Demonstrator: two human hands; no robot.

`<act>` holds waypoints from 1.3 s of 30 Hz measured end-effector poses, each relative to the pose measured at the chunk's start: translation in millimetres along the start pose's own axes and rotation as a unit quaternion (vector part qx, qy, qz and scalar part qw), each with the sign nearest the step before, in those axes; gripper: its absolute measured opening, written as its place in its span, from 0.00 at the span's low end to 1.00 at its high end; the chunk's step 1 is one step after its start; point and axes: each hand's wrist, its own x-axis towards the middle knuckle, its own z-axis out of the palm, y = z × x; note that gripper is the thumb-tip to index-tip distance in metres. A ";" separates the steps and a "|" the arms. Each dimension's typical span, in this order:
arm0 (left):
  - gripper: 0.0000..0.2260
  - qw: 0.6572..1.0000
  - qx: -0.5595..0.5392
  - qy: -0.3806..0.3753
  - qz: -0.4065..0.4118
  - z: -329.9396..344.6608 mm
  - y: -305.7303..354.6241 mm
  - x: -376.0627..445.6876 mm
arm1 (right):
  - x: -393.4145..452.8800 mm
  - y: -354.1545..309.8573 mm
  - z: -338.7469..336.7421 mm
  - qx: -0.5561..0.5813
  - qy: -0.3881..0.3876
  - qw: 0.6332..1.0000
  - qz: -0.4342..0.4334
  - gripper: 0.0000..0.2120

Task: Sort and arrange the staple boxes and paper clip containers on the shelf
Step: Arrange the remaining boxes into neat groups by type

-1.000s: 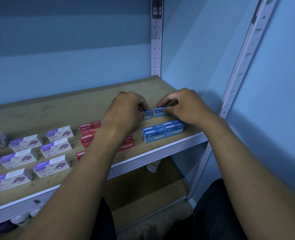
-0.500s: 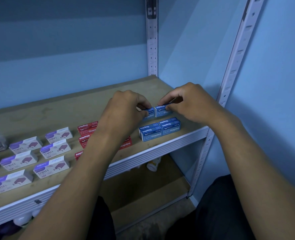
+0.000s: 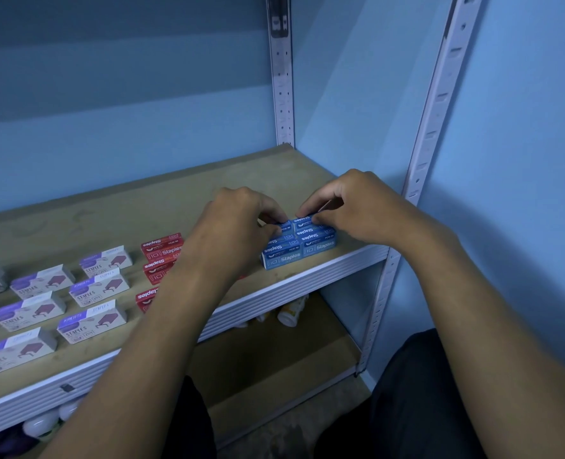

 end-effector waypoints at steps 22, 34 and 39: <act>0.24 0.998 0.011 -0.056 -0.016 1.5 2.3 -8.8 | -13.6 -13.4 -5.5 -0.015 -0.126 0.991 0.038 0.21; 0.21 0.998 0.028 -0.048 0.022 3.2 2.0 -11.8 | -12.0 -15.7 -6.6 -0.041 -0.129 0.990 0.038 0.22; 0.23 0.998 0.030 0.019 0.056 -6.6 0.6 -19.1 | -20.2 -23.4 -1.5 0.004 -0.056 0.998 0.004 0.22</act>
